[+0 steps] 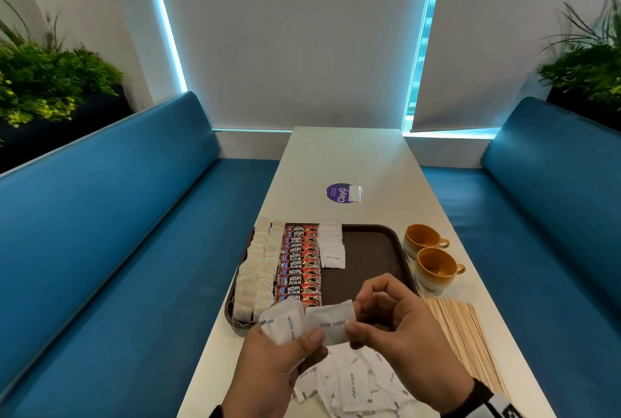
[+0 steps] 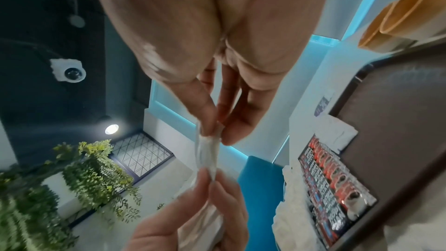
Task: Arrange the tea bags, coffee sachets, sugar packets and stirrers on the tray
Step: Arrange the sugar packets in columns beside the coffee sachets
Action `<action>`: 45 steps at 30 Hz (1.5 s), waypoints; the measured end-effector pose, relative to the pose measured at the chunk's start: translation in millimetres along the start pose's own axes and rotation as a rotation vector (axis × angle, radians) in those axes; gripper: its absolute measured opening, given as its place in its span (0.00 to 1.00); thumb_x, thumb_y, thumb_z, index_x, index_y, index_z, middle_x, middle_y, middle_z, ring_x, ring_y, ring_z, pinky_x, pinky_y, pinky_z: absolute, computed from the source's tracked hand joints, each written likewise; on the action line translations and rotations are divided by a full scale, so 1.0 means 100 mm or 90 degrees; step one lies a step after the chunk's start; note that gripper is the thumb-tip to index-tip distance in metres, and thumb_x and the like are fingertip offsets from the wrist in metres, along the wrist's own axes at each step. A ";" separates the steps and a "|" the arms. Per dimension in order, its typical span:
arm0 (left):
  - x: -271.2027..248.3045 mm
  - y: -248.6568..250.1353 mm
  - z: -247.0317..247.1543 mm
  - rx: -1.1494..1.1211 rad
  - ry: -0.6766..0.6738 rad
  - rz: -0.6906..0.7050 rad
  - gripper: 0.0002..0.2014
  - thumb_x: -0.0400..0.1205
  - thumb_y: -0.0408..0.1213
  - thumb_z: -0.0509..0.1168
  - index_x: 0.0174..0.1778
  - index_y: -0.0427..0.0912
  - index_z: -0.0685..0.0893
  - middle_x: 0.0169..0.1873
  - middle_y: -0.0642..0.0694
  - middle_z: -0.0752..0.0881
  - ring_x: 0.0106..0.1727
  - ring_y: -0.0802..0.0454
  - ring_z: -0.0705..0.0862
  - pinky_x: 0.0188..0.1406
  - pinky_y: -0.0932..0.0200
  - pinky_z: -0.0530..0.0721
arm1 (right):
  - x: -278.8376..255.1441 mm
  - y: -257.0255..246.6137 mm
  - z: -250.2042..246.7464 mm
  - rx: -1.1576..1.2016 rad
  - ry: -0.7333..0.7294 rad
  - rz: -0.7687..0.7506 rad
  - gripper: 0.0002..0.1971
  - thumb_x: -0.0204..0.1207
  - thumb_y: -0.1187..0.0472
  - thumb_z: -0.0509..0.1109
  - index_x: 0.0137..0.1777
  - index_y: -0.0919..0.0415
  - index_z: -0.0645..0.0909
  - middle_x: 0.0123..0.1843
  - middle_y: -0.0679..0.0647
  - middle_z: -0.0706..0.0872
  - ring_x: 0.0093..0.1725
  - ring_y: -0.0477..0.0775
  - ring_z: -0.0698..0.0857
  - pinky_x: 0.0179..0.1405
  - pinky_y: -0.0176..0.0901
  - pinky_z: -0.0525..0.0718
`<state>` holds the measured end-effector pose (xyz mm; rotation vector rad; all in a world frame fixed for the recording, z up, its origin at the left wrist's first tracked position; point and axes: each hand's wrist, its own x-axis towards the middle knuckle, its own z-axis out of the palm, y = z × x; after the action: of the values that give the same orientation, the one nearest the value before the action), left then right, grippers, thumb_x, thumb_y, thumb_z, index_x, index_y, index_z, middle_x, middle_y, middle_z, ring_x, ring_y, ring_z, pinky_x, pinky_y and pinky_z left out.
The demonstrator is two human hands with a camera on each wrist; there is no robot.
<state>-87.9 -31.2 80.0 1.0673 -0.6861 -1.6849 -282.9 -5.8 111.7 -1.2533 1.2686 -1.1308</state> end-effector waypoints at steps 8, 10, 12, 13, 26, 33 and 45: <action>-0.01 -0.03 0.07 0.032 -0.028 -0.069 0.25 0.68 0.05 0.71 0.53 0.36 0.86 0.41 0.24 0.89 0.32 0.37 0.88 0.30 0.46 0.92 | -0.06 -0.17 -0.03 -0.091 0.003 -0.050 0.11 0.72 0.68 0.83 0.47 0.53 0.87 0.46 0.48 0.92 0.52 0.51 0.92 0.49 0.44 0.93; -0.04 -0.02 0.07 0.029 -0.050 -0.051 0.27 0.59 0.10 0.76 0.53 0.34 0.86 0.43 0.26 0.90 0.38 0.35 0.90 0.31 0.46 0.92 | -0.06 -0.17 -0.06 -0.134 -0.014 -0.046 0.12 0.73 0.68 0.82 0.48 0.50 0.86 0.47 0.47 0.92 0.52 0.51 0.92 0.51 0.45 0.93; -0.07 -0.01 0.05 0.031 -0.064 -0.032 0.27 0.56 0.15 0.78 0.52 0.32 0.86 0.43 0.28 0.90 0.39 0.34 0.90 0.33 0.46 0.92 | -0.05 -0.14 -0.07 -0.172 -0.024 -0.039 0.13 0.75 0.68 0.80 0.49 0.47 0.84 0.48 0.46 0.91 0.51 0.50 0.91 0.54 0.47 0.93; -0.06 -0.01 0.04 0.032 -0.065 -0.028 0.27 0.56 0.17 0.79 0.52 0.31 0.87 0.45 0.27 0.90 0.40 0.35 0.91 0.32 0.46 0.91 | -0.06 -0.13 -0.07 -0.186 -0.028 -0.038 0.14 0.76 0.68 0.79 0.48 0.46 0.83 0.48 0.45 0.91 0.51 0.50 0.90 0.54 0.47 0.92; 0.05 -0.02 -0.02 0.066 -0.053 0.046 0.20 0.53 0.26 0.88 0.37 0.44 0.91 0.41 0.33 0.89 0.41 0.35 0.86 0.38 0.46 0.85 | -0.03 -0.13 -0.03 -0.251 -0.091 -0.057 0.17 0.75 0.67 0.81 0.49 0.39 0.94 0.53 0.32 0.89 0.58 0.37 0.88 0.54 0.31 0.88; 0.15 -0.02 -0.08 0.039 0.002 0.023 0.27 0.52 0.18 0.85 0.46 0.35 0.88 0.35 0.34 0.87 0.38 0.35 0.84 0.35 0.50 0.83 | 0.05 -0.03 -0.05 -0.228 -0.068 0.000 0.16 0.73 0.66 0.83 0.52 0.41 0.94 0.52 0.32 0.91 0.56 0.36 0.88 0.53 0.35 0.90; 0.41 0.06 -0.20 -0.100 0.094 -0.136 0.15 0.79 0.14 0.66 0.60 0.30 0.84 0.45 0.26 0.89 0.41 0.26 0.89 0.32 0.38 0.91 | 0.84 0.36 -0.32 -0.087 0.086 0.125 0.14 0.71 0.71 0.82 0.52 0.53 0.93 0.49 0.48 0.95 0.49 0.47 0.94 0.47 0.41 0.93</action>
<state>-72.3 -71.1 61.9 1.1698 -0.3486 -1.7875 -316.0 -89.0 76.0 -1.1372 1.5570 -1.0140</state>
